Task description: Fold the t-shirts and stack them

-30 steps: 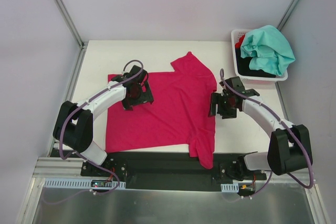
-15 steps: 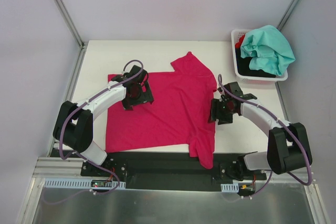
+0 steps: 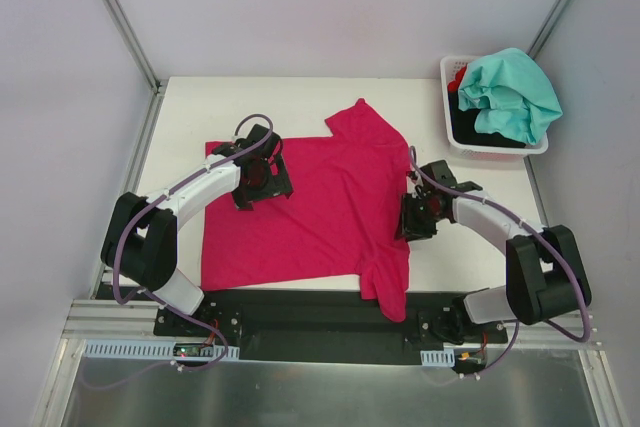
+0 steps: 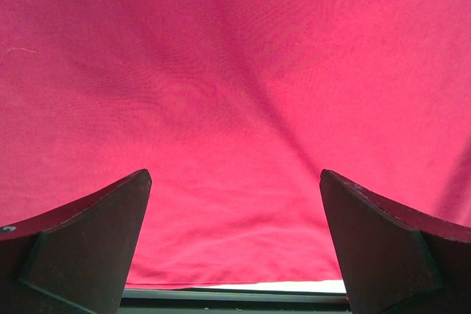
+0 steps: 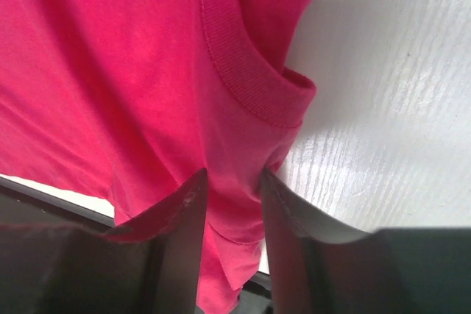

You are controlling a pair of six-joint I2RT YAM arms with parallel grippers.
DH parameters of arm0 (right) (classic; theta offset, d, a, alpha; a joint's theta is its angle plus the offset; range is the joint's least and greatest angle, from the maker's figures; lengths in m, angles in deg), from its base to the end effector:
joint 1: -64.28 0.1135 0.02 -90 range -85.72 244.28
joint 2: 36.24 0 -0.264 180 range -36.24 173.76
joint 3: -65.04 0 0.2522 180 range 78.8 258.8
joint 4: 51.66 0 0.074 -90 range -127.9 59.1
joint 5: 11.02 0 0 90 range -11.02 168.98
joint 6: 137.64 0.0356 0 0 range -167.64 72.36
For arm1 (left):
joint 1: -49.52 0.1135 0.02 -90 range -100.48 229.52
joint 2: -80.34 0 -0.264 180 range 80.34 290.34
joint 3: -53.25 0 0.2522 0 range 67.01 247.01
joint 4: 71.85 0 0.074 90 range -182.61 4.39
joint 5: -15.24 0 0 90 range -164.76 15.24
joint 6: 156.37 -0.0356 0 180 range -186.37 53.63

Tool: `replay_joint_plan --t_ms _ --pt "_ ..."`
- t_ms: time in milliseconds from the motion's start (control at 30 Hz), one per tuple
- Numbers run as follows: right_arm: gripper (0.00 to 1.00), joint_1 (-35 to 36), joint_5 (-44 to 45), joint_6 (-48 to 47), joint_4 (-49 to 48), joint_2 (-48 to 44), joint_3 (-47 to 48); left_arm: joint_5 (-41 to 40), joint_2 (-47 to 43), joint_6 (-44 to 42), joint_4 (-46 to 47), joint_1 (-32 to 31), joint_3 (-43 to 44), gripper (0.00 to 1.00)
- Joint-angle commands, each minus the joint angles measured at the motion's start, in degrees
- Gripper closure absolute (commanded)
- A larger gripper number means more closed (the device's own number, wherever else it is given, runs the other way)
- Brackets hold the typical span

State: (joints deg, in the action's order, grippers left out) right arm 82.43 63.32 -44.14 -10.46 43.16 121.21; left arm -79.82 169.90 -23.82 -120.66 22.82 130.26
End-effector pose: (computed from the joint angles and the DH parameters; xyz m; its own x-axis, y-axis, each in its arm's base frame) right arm 0.2345 0.0870 0.1758 -0.8806 -0.2268 -0.4159 -0.3576 0.8942 0.2694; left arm 0.2843 -0.1395 0.2266 -0.8547 -0.3241 -0.4054 -0.2283 0.9362 -0.2671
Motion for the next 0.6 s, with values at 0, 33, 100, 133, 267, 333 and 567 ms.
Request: replay_joint_plan --t_ms 0,33,100,133,267,333,567 --pt "0.74 0.7 -2.1 1.1 -2.2 1.7 -0.6 -0.9 -1.3 -0.3 -1.3 -0.7 0.9 0.01" --pt "0.79 1.0 -2.2 1.3 -2.3 1.7 -0.4 -0.9 -1.4 -0.4 -1.3 -0.7 1.0 0.01" --pt "0.92 1.8 -1.9 1.5 -2.4 1.7 0.6 -1.1 -1.6 -0.3 -1.4 -0.7 1.0 0.01" --pt "0.94 2.1 -1.7 1.6 -1.9 1.7 1.2 -1.1 -1.9 -0.3 -1.4 -0.7 1.0 0.01" --pt "0.95 3.2 -0.7 1.5 -0.3 1.6 3.8 -1.1 -2.6 -0.2 -1.5 -0.6 0.6 0.01" --pt "0.95 4.1 -0.3 1.6 0.6 1.6 5.5 -1.2 -3.0 -0.3 -1.6 -0.7 0.5 0.01" --pt "0.92 9.3 5.4 1.5 5.0 5.8 13.3 -1.4 -4.2 0.0 -2.0 -0.7 -0.2 0.01"
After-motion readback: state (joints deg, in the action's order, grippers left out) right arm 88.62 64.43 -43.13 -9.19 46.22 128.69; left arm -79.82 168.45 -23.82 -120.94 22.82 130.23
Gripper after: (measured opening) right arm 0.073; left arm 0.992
